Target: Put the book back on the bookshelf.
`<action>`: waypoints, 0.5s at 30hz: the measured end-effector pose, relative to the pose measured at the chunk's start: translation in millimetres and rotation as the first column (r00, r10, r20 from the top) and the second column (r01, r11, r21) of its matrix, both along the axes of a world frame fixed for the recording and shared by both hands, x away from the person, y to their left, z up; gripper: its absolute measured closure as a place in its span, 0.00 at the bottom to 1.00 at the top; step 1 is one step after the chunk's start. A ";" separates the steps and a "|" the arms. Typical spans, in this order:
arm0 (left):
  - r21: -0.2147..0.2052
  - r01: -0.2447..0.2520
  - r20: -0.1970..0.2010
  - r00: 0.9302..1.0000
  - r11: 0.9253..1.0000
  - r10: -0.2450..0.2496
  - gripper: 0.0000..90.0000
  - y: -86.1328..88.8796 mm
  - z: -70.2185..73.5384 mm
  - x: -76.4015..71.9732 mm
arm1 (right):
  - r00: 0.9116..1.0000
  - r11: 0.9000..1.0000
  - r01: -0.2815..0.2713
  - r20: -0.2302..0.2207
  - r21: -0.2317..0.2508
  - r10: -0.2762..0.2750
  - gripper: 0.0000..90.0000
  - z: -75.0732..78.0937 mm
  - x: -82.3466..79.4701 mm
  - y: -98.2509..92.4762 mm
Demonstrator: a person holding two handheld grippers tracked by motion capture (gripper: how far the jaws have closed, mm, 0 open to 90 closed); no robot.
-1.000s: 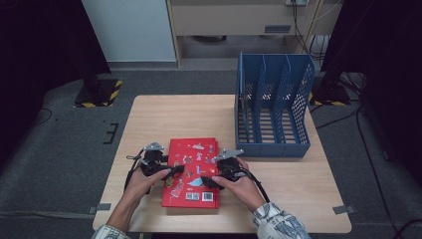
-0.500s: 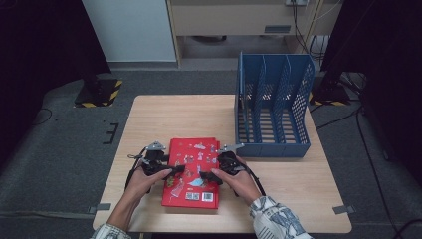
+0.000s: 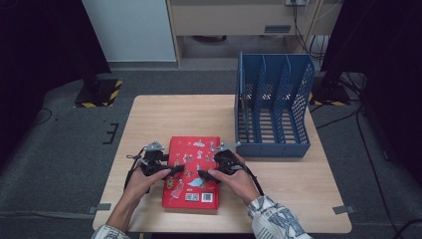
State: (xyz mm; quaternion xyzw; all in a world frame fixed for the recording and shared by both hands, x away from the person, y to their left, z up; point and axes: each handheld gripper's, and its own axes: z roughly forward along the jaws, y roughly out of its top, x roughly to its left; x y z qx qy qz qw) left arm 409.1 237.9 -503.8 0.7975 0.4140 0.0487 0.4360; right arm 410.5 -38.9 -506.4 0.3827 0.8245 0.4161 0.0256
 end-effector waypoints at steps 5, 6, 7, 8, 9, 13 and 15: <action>-0.019 -0.008 0.004 1.000 1.000 0.008 0.19 2.1 4.2 -1.2 | 1.000 1.000 0.001 0.027 -0.007 -0.001 0.08 6.9 -0.3 1.5; -0.017 -0.008 0.009 1.000 1.000 0.008 0.20 2.8 5.6 -1.2 | 1.000 1.000 0.002 0.028 -0.009 -0.002 0.09 8.8 -0.3 1.8; -0.017 -0.010 0.012 1.000 1.000 0.011 0.20 3.3 7.1 -1.6 | 0.999 1.000 0.001 0.033 -0.013 -0.001 0.10 10.4 -0.1 2.0; -0.015 -0.013 0.018 1.000 1.000 0.013 0.21 3.3 9.0 -1.9 | 0.999 1.000 0.000 0.038 -0.016 0.001 0.11 12.6 -0.1 2.4; -0.011 -0.016 0.022 1.000 1.000 0.016 0.21 3.3 11.0 -2.4 | 0.999 1.000 0.001 0.042 -0.019 0.000 0.12 15.3 -0.2 2.7; -0.004 -0.022 0.044 0.999 1.000 0.022 0.23 4.1 20.0 -2.8 | 0.998 1.000 0.005 0.059 -0.028 -0.003 0.14 24.0 0.2 4.0; -0.006 -0.025 0.051 0.998 1.000 0.025 0.25 5.9 23.4 -2.1 | 0.998 0.999 0.011 0.068 -0.034 -0.009 0.16 28.3 0.0 4.9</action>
